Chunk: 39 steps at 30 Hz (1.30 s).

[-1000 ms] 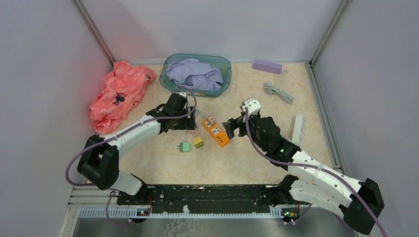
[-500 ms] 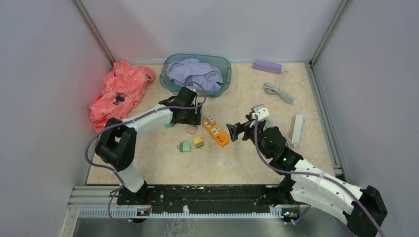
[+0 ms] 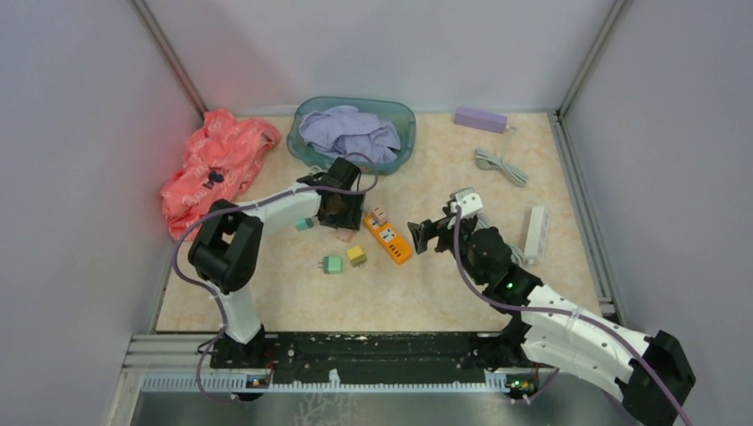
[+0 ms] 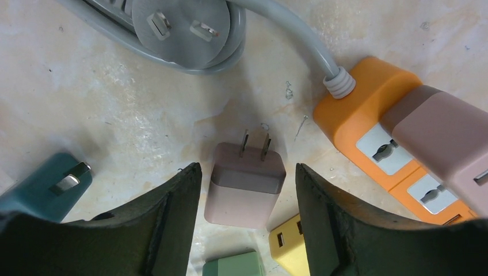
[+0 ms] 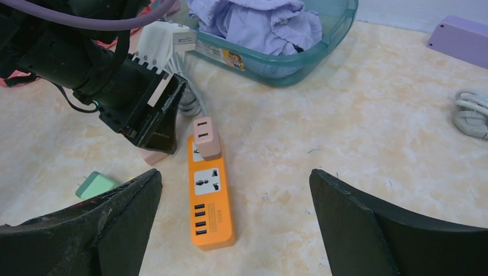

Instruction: Insert the plug

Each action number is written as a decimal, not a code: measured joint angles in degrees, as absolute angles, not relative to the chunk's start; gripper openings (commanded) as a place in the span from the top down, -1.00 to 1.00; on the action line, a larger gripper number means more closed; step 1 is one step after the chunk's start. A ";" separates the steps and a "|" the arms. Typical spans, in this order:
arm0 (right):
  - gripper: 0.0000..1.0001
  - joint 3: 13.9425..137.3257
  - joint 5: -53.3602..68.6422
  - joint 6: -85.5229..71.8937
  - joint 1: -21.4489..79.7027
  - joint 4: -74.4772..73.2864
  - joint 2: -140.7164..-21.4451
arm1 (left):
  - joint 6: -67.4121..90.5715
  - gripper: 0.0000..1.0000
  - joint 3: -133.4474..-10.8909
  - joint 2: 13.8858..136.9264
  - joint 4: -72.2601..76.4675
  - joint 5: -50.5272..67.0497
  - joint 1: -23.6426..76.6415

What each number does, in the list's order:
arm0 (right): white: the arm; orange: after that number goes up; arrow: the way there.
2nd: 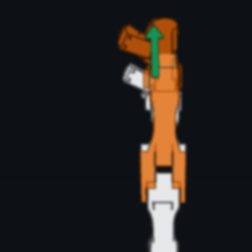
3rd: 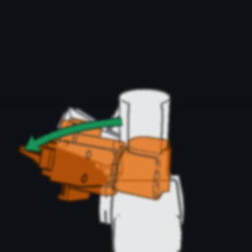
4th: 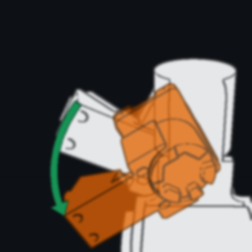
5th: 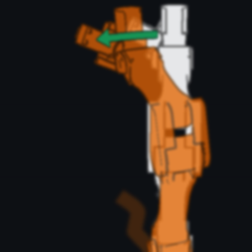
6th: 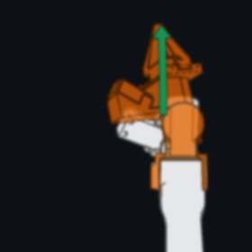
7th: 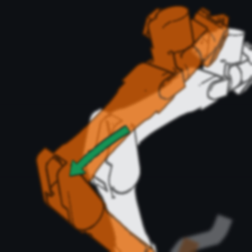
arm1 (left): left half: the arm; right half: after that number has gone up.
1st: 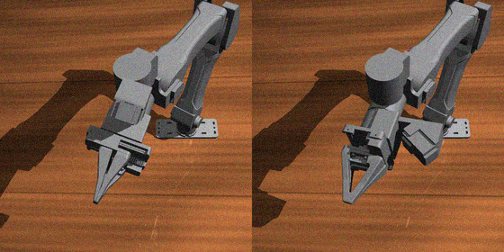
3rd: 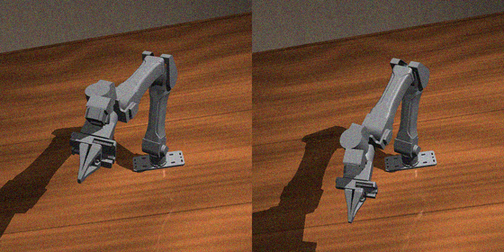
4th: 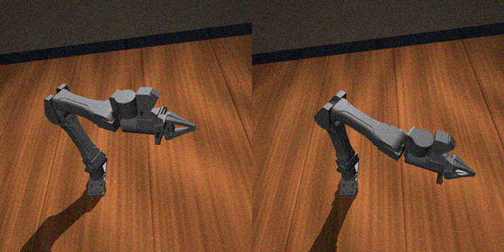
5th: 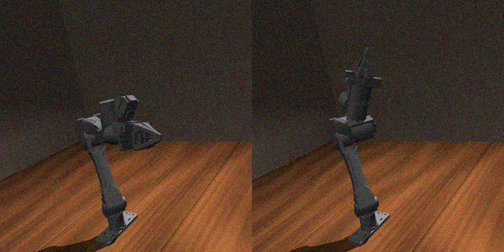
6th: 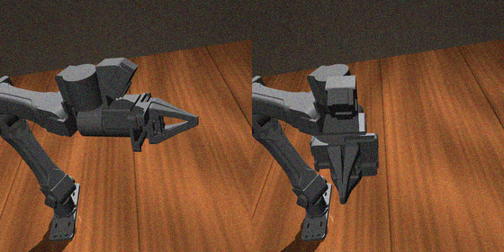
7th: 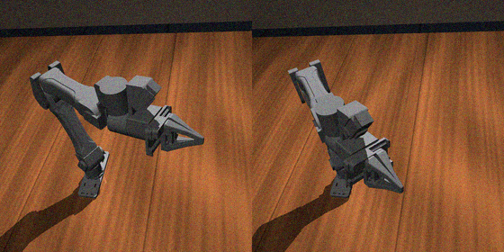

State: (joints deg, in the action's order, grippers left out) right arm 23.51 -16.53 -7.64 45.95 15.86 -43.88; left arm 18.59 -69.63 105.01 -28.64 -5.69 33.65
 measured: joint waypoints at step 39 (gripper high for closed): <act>-0.96 23.31 -9.65 -7.31 45.95 21.76 -50.96 | 36.21 0.67 -58.35 89.78 -18.28 1.21 32.67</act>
State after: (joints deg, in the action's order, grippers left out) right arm 23.31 -9.65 -7.31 45.95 21.76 -50.96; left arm 36.21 -58.35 89.78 -18.28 1.21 32.67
